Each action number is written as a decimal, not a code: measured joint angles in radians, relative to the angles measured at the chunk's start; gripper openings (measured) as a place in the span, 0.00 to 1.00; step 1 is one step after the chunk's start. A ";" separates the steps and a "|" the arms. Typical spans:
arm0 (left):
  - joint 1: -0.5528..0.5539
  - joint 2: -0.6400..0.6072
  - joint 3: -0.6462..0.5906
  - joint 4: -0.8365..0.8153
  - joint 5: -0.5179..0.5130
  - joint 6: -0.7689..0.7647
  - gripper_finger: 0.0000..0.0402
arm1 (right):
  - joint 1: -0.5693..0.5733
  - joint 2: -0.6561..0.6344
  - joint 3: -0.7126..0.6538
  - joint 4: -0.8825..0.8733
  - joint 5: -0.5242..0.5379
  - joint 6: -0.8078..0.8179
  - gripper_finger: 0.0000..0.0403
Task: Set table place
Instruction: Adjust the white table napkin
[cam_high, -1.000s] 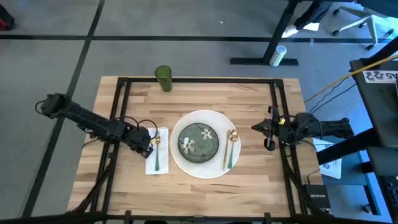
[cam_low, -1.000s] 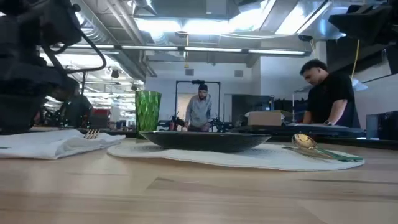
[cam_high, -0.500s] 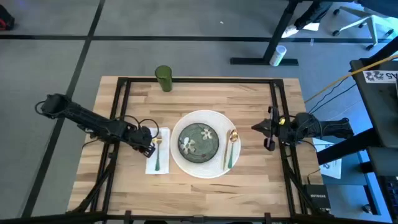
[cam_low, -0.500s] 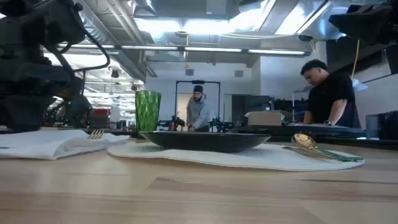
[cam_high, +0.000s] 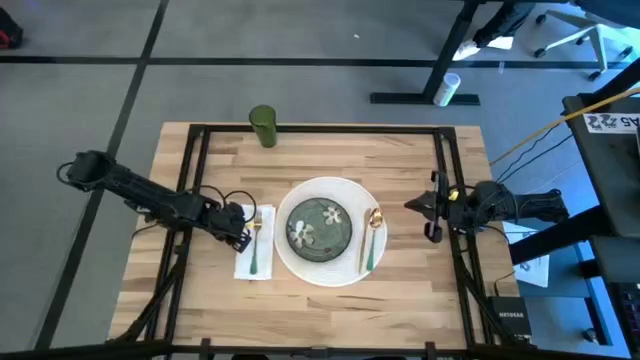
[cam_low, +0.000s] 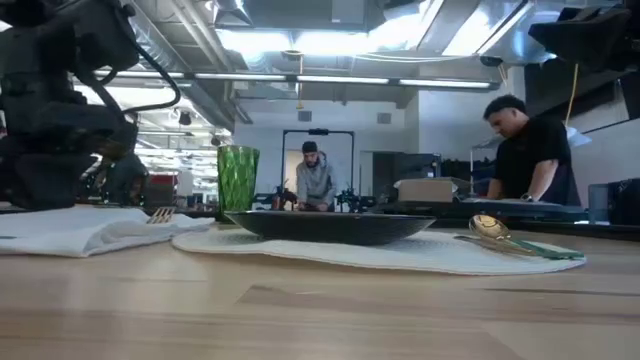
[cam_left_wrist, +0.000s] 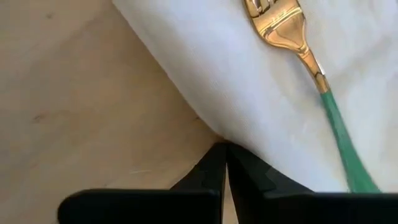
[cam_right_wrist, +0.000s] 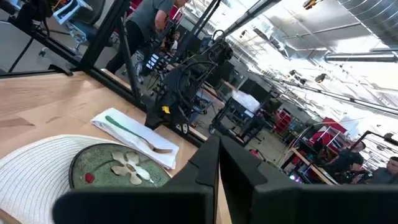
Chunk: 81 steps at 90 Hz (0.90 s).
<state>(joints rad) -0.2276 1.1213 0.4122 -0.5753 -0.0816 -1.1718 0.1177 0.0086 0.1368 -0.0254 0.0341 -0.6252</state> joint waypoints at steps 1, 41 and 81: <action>0.000 0.000 0.003 -0.011 -0.002 0.002 0.00 | 0.000 0.000 0.000 0.000 0.000 0.000 0.00; -0.128 0.002 0.093 -0.188 0.121 -0.001 0.00 | 0.000 0.000 0.000 -0.003 0.000 0.000 0.00; -0.284 0.157 0.096 -0.005 0.157 -0.135 0.00 | 0.000 0.000 0.000 -0.003 -0.001 0.012 0.00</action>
<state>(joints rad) -0.5117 1.2783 0.5086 -0.5804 0.0752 -1.3069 0.1181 0.0086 0.1368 -0.0280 0.0331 -0.6134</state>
